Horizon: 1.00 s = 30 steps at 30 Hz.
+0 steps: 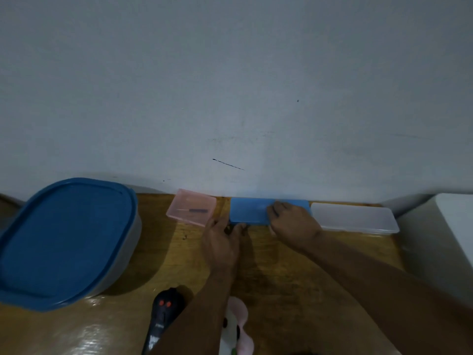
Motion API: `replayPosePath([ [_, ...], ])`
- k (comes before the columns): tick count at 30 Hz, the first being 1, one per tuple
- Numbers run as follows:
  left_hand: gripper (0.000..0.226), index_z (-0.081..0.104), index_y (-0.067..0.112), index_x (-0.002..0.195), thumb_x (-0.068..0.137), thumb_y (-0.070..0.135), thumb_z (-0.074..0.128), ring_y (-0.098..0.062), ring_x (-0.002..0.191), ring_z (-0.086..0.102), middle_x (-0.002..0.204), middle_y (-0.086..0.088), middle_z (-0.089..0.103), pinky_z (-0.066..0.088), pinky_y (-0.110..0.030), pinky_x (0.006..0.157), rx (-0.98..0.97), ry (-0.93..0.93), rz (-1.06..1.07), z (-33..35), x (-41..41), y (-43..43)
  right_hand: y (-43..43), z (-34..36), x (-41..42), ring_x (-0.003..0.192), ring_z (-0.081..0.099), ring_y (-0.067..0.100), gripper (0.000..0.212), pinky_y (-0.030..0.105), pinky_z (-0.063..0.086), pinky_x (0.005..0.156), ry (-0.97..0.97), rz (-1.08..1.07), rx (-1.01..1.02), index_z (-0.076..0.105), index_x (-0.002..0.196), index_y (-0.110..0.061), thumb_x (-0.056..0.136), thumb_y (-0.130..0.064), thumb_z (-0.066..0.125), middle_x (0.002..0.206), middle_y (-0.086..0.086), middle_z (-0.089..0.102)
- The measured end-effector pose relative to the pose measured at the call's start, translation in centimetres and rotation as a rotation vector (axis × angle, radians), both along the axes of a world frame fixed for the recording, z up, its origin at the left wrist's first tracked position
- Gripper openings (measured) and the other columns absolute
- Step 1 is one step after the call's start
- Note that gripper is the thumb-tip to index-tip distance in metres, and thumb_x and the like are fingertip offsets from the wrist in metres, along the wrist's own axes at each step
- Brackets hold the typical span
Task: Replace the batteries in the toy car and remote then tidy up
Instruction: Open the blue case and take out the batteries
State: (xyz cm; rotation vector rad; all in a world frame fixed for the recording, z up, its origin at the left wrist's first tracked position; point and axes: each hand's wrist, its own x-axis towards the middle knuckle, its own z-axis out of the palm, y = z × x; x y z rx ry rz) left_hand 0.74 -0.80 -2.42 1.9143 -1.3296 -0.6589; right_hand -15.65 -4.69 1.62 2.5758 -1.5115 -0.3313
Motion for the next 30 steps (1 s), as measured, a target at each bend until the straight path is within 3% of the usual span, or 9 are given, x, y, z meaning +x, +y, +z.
replayPosePath([
  [5,0.033,0.072,0.016,0.109,0.081,0.034,0.073,-0.019,0.094,0.06,0.102,-0.003,0.065,0.046,-0.028,0.075,-0.002,-0.056,-0.008,0.1,-0.1,-0.2,-0.9,1.1,-0.4,0.044,0.061,0.03,0.043,0.027,0.046,0.037,0.03,0.065,0.023,0.07,0.076,0.0,0.046,-0.026,0.085,0.062,0.013,0.066],
  [8,0.033,0.071,0.015,0.108,0.082,0.035,0.072,-0.02,0.094,0.06,0.101,-0.003,0.066,0.047,-0.029,0.075,-0.001,-0.057,-0.01,0.3,-0.1,-0.1,-0.7,2.3,-0.3,0.079,0.066,0.038,0.037,0.037,0.053,0.065,0.02,0.081,0.084,0.062,0.107,0.002,0.082,-0.025,0.059,0.098,0.019,0.068],
  [11,0.03,0.071,0.013,0.108,0.084,0.032,0.071,-0.019,0.095,0.059,0.102,-0.004,0.065,0.046,-0.028,0.075,0.015,-0.048,-0.012,0.9,-0.2,0.1,-0.9,3.1,-0.4,0.095,0.062,0.036,0.037,0.039,0.047,0.08,-0.028,0.06,0.116,0.054,0.117,-0.004,0.092,-0.029,0.045,0.114,0.015,0.063],
  [18,0.046,0.065,0.011,0.116,0.089,0.048,0.059,-0.021,0.098,0.058,0.11,-0.007,0.061,0.047,-0.029,0.075,0.049,-0.095,-0.058,1.3,-0.2,0.7,-1.5,5.3,-1.2,0.086,0.062,0.029,0.03,0.033,0.037,0.069,-0.132,0.074,0.188,0.06,0.107,-0.011,0.088,-0.033,0.052,0.099,0.012,0.068],
  [21,0.042,0.067,0.007,0.111,0.091,0.043,0.058,-0.025,0.095,0.06,0.103,-0.011,0.064,0.053,-0.038,0.078,0.057,-0.02,-0.016,1.5,0.0,0.7,-1.6,5.9,-1.5,0.082,0.062,0.03,0.026,0.034,0.038,0.068,-0.217,0.086,0.2,0.061,0.102,-0.011,0.091,-0.032,0.05,0.092,0.013,0.068],
  [24,0.041,0.067,0.008,0.109,0.089,0.043,0.06,-0.023,0.093,0.062,0.099,-0.009,0.066,0.055,-0.038,0.077,0.084,-0.015,0.004,1.4,0.1,1.0,-1.7,6.1,-1.8,0.081,0.061,0.029,0.023,0.033,0.037,0.067,-0.327,0.041,0.251,0.061,0.097,-0.011,0.096,-0.027,0.045,0.09,0.012,0.067],
  [27,0.039,0.069,0.01,0.106,0.088,0.044,0.062,-0.022,0.09,0.062,0.095,-0.008,0.067,0.053,-0.034,0.074,0.089,-0.007,0.018,1.5,0.0,1.4,-1.5,5.4,-1.9,0.083,0.059,0.031,0.021,0.035,0.044,0.067,-0.382,0.011,0.091,0.063,0.099,-0.006,0.096,-0.022,0.049,0.093,0.014,0.061],
  [30,0.034,0.071,0.01,0.105,0.087,0.039,0.066,-0.024,0.086,0.063,0.091,-0.008,0.069,0.05,-0.031,0.07,0.079,0.014,0.027,1.9,-0.2,1.5,-1.4,4.7,-1.5,0.071,0.058,0.031,0.01,0.034,0.047,0.052,-0.29,-0.066,-0.103,0.07,0.081,-0.006,0.077,-0.013,0.076,0.077,0.013,0.058],
])
